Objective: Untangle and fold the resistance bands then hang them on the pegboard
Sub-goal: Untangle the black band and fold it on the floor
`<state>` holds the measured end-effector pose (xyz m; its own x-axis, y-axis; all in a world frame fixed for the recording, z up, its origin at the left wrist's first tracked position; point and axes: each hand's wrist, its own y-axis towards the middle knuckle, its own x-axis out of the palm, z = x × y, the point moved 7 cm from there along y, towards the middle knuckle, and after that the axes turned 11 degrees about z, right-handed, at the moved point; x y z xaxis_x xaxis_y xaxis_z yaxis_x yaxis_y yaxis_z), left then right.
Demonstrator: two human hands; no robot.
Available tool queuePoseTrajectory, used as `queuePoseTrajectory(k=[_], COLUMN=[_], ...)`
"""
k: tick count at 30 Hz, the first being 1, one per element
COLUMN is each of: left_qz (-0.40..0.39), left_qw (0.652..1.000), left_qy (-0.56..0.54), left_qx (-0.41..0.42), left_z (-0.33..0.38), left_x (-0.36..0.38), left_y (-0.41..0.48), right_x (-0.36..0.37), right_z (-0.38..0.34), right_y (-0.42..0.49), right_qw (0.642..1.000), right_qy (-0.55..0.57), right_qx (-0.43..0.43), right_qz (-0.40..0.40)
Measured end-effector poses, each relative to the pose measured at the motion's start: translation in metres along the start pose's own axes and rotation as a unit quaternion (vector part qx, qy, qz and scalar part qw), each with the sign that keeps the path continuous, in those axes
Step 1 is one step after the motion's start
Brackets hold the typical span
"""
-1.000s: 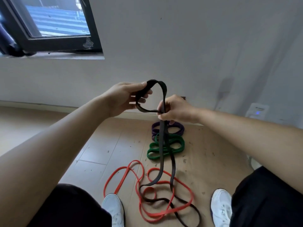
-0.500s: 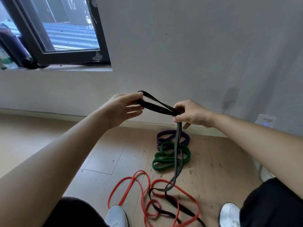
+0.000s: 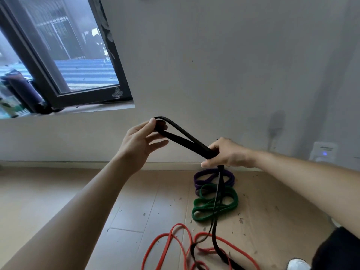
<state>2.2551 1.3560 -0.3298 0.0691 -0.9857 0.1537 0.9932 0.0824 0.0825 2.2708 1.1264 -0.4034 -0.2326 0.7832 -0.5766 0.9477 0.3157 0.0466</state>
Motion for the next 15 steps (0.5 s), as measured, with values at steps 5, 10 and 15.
queuePoseTrajectory(k=[5, 10, 15], left_qz=[0.038, 0.023, -0.017], left_qw=[0.999, 0.999, 0.999], left_qy=[-0.008, 0.013, 0.004], left_qx=[-0.002, 0.021, 0.029], left_z=[-0.002, 0.002, 0.006], left_x=[-0.014, -0.009, 0.019], left_y=[0.003, -0.001, -0.011], right_x=[-0.011, -0.019, -0.004], right_z=[-0.022, -0.028, -0.027], right_y=[-0.007, -0.010, -0.014], right_qw=[0.998, 0.997, 0.997], right_qy=[0.055, 0.057, 0.079], right_qx=[-0.027, -0.024, -0.018], right_qz=[0.005, 0.037, 0.003])
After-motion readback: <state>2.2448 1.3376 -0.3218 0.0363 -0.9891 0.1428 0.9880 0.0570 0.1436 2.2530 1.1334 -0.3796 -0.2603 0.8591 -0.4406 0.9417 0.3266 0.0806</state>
